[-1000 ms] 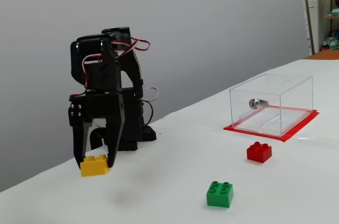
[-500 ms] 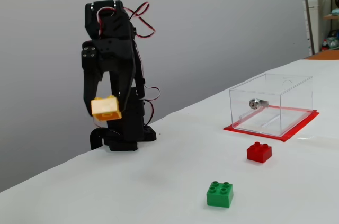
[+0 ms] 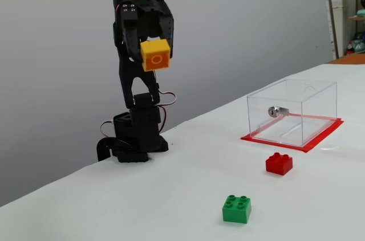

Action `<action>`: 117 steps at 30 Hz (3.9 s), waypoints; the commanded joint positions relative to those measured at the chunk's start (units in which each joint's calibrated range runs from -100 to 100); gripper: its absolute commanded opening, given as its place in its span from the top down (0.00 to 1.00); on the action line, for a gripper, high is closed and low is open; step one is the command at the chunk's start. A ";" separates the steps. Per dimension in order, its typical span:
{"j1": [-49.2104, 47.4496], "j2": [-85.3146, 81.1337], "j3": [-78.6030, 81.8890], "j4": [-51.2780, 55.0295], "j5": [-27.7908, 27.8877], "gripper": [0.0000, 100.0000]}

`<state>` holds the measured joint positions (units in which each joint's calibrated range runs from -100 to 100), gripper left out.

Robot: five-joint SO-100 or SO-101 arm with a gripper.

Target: Pick the yellow lego brick and place it into the transparent box

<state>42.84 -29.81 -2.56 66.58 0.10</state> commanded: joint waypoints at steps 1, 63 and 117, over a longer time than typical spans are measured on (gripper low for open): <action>-5.76 -3.41 -1.15 0.17 0.22 0.91; -93.16 16.45 0.84 -14.10 -1.30 0.91; -97.67 22.72 0.84 -14.62 -3.70 0.71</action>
<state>-55.34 -6.72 -0.71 52.70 -3.76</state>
